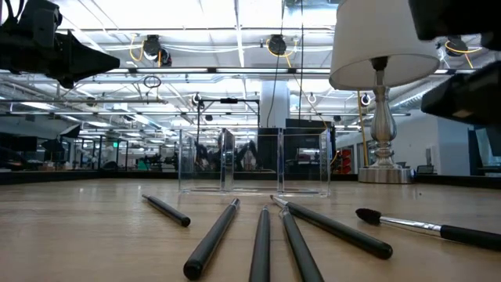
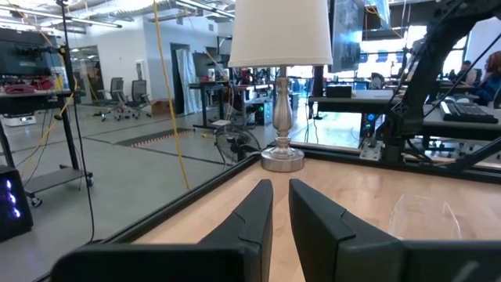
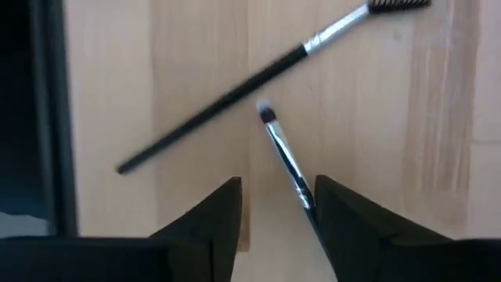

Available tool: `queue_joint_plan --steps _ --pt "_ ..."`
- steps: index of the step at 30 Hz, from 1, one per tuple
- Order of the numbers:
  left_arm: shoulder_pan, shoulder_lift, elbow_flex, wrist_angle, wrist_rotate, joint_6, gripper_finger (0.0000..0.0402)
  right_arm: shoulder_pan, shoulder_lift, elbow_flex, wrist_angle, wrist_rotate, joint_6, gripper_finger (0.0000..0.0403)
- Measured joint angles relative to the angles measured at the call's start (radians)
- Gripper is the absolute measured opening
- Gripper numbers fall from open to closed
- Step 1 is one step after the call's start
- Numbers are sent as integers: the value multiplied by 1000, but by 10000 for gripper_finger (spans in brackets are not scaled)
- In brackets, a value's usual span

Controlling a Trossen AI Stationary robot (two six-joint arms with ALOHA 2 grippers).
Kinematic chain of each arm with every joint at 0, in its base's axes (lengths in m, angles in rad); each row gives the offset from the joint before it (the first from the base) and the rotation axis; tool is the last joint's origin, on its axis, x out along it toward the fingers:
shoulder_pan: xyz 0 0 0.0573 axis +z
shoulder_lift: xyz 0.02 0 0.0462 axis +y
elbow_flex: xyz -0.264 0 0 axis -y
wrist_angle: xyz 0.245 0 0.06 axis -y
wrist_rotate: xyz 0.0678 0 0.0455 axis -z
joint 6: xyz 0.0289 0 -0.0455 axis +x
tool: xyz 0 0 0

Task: Pick & Place Makeup Supplies
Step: Put the makeup brush into the transparent organizer

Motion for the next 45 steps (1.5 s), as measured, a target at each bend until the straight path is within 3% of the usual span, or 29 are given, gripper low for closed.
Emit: queue_joint_plan --steps 10,19,26,36,45 --pt "0 0 0 0 0 0 51 -7 21 2 -86 11 -4 101" --pt "0 0 0 0 0 0 51 -28 20 -104 -78 -8 102 10" --pt "0 0 0 0 0 0 51 -49 17 -189 3 -35 142 13" --pt "0 0 0 0 0 0 51 -78 16 -203 57 -41 99 5" --pt "0 0 0 0 0 0 51 -77 -37 -205 84 40 89 1"
